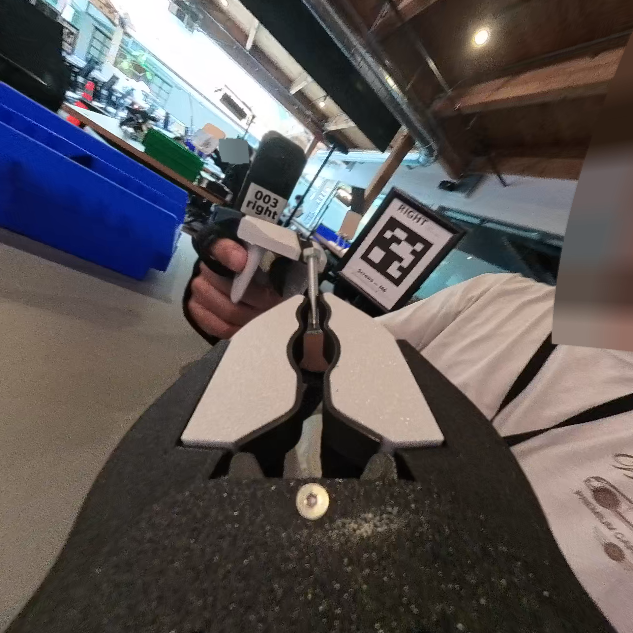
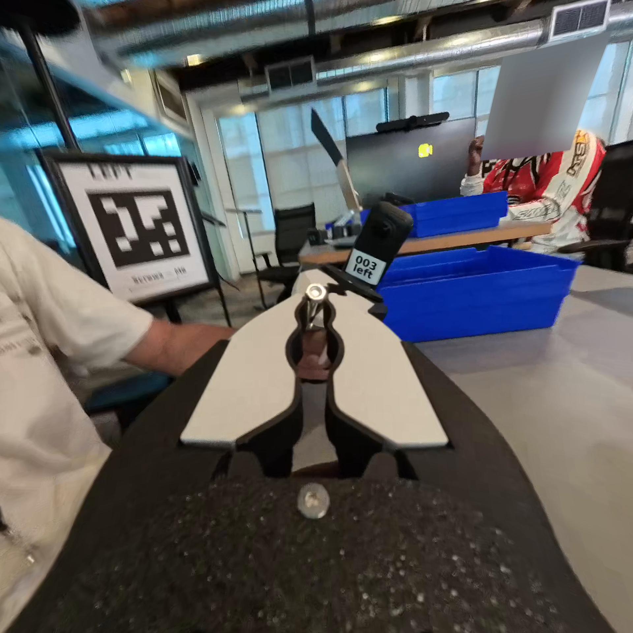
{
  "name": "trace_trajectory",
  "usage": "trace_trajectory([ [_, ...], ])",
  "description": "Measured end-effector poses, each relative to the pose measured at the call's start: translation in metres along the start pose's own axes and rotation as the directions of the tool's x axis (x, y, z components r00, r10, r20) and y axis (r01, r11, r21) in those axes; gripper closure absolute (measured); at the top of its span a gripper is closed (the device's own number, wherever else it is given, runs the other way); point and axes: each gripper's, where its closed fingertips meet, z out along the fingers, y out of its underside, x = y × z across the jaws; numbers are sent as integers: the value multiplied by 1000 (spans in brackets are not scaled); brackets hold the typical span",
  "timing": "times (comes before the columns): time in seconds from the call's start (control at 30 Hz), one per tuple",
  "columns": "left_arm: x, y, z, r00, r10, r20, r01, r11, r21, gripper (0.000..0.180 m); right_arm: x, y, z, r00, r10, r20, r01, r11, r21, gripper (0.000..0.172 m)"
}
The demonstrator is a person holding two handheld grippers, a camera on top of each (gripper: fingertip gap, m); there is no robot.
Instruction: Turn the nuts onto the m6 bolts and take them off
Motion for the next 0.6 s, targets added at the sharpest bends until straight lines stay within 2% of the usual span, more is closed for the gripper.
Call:
trace_trajectory([
  [0.13, 0, 4, 1, 997, -51, -54, 51, 999, -1, 176, -3, 5, -4, 985, -170, -23, 165, 976, -141, 164],
  [0.33, -4, 7, 3, 1000, -28, -5, 28, 999, -41, 176, 0, 10, -10, 954, -296, -54, 271, 924, -271, 165],
  [0.5, -13, 4, -2, 991, 60, 123, -51, 996, -76, 176, 13, 10, -9, 971, -197, -134, 159, 954, -254, 163],
  [0.6, -27, 2, -11, 944, 180, 277, -146, 979, -141, 176, 30, 15, -9, 976, 62, -209, -111, 966, -232, 135],
])
